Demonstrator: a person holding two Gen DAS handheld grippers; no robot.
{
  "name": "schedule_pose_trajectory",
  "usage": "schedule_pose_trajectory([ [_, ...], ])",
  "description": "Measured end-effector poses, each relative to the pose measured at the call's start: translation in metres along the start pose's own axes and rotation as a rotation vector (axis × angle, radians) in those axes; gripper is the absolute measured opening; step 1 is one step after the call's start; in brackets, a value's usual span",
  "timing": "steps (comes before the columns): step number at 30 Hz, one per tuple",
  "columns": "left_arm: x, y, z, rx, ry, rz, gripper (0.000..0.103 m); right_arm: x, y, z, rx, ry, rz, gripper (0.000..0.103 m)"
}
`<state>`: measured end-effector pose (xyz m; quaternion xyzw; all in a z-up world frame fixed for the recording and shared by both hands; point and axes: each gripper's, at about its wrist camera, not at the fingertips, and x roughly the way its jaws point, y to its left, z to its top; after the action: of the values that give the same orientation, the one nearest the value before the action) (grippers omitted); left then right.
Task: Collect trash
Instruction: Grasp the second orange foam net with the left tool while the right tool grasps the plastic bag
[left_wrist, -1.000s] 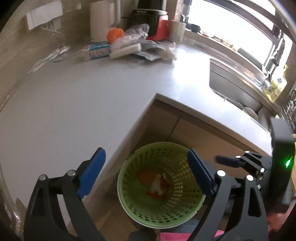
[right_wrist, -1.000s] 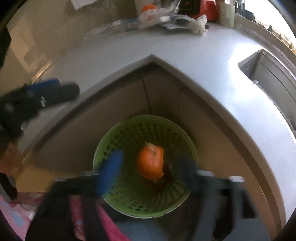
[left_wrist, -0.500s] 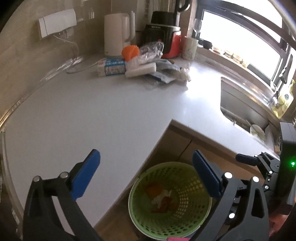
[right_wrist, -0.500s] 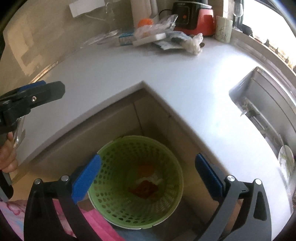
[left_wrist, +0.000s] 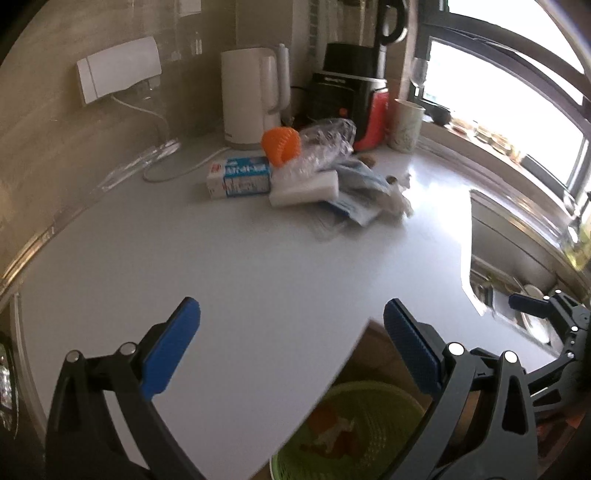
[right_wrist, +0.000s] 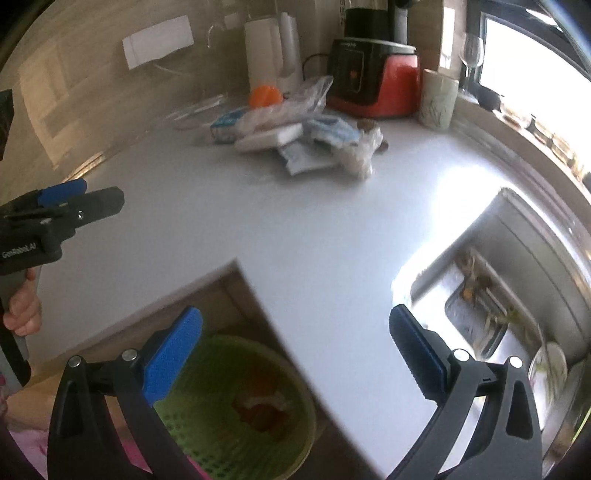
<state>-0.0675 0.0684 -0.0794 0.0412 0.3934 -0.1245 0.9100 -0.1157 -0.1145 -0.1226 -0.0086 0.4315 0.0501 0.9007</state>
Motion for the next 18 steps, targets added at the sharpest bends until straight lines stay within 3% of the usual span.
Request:
schedule_pose_trajectory([
  [10, 0.061, -0.001, 0.058, -0.021, 0.009, 0.085, 0.095, 0.060, -0.049, 0.075, -0.025, -0.008, 0.042, 0.101],
  [18, 0.125, 0.004, 0.103, -0.090, 0.037, 0.106, 0.095, 0.118, -0.089, 0.125, -0.026, 0.013, 0.067, 0.101],
])
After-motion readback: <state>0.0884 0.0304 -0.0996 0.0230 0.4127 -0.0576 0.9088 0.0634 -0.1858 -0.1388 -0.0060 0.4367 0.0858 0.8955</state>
